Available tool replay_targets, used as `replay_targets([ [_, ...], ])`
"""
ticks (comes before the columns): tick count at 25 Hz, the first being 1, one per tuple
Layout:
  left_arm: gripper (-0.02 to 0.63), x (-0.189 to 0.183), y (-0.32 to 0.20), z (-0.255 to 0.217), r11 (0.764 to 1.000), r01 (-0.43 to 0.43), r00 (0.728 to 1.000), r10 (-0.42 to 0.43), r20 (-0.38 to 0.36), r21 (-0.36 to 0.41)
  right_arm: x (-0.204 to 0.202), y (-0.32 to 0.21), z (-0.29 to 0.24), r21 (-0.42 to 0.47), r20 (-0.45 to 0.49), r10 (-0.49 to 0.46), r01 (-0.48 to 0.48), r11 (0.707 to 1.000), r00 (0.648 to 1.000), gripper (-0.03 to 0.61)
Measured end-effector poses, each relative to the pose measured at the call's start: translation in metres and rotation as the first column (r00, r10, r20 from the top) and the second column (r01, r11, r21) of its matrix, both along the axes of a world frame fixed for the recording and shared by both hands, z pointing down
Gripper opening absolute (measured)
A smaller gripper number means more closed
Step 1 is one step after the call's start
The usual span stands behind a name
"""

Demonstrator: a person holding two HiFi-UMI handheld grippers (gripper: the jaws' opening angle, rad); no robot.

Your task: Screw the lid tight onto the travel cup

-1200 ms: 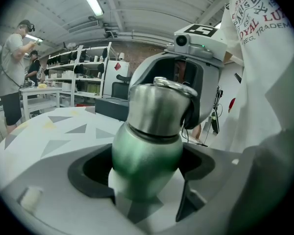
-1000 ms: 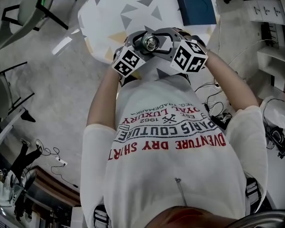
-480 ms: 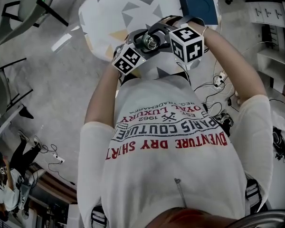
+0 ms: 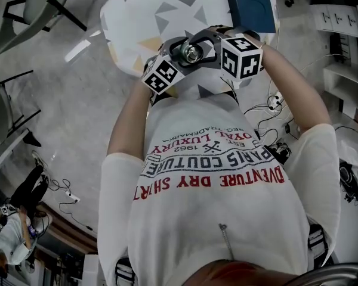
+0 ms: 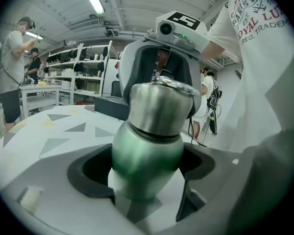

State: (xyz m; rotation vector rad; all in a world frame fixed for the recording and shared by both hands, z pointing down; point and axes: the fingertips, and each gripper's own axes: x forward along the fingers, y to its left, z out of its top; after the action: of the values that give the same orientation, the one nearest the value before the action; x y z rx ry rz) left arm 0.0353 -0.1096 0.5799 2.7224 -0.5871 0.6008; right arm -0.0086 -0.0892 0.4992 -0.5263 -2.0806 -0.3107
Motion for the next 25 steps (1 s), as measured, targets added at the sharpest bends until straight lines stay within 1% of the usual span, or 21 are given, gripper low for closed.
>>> replay_targets([
  [2,0.405,-0.001,-0.001,0.001,1.000,0.003,1.000,-0.003,-0.004,0.003,-0.002,-0.002,-0.001,-0.004,0.034,0.114,-0.114,0.993,0.993,0.244],
  [4,0.405,-0.001,0.000,0.001,1.000,0.006,1.000,-0.006,-0.005,-0.002,-0.003,-0.005,-0.001,-0.011,0.074,0.250,-0.250,0.968,0.965,0.245],
  [7,0.405,-0.002,0.000,0.001,1.000,0.004,1.000,-0.004,-0.005,-0.003,-0.003,-0.008,-0.002,-0.035,0.134,0.438,-0.438,0.898,0.889,0.244],
  [9,0.407,-0.001,0.001,0.001,1.000,0.004,1.000,-0.004,-0.007,-0.004,-0.003,-0.009,-0.003,-0.052,0.170,0.520,-0.520,0.853,0.837,0.244],
  [10,0.407,-0.001,0.001,0.001,1.000,0.004,1.000,-0.004,-0.010,-0.003,-0.003,-0.010,-0.003,-0.059,0.183,0.544,-0.543,0.837,0.819,0.245],
  [11,0.407,-0.001,0.000,-0.001,1.000,0.002,1.000,-0.002,-0.012,0.000,-0.003,-0.010,-0.003,-0.065,0.192,0.557,-0.556,0.829,0.808,0.245],
  [12,0.407,-0.001,-0.001,-0.004,1.000,0.001,1.000,-0.001,-0.015,0.006,-0.003,-0.010,-0.003,-0.069,0.196,0.559,-0.558,0.827,0.805,0.245],
  [17,0.411,-0.001,-0.002,-0.007,1.000,-0.002,1.000,0.002,-0.020,-0.002,0.000,-0.011,-0.004,-0.069,0.179,0.526,-0.522,0.850,0.832,0.254],
  [19,0.411,-0.001,-0.001,-0.007,1.000,0.010,1.000,-0.010,-0.018,-0.016,0.004,-0.012,-0.011,-0.087,0.188,0.538,-0.532,0.842,0.822,0.256],
  [21,0.413,-0.001,0.001,-0.009,0.999,0.029,0.999,-0.030,-0.023,-0.029,0.011,-0.013,-0.020,-0.115,0.206,0.567,-0.556,0.823,0.798,0.256],
  [23,0.422,-0.003,0.004,-0.014,0.999,0.046,0.998,-0.047,-0.033,-0.029,0.016,-0.016,-0.032,-0.149,0.240,0.600,-0.581,0.800,0.764,0.246],
  [24,0.428,-0.005,0.006,-0.018,0.998,0.054,0.998,-0.055,-0.035,-0.023,0.018,-0.018,-0.040,-0.163,0.266,0.616,-0.595,0.787,0.741,0.222],
  [25,0.430,-0.008,0.008,-0.022,0.998,0.064,0.997,-0.065,-0.034,-0.014,0.020,-0.022,-0.047,-0.175,0.296,0.638,-0.616,0.768,0.711,0.169],
])
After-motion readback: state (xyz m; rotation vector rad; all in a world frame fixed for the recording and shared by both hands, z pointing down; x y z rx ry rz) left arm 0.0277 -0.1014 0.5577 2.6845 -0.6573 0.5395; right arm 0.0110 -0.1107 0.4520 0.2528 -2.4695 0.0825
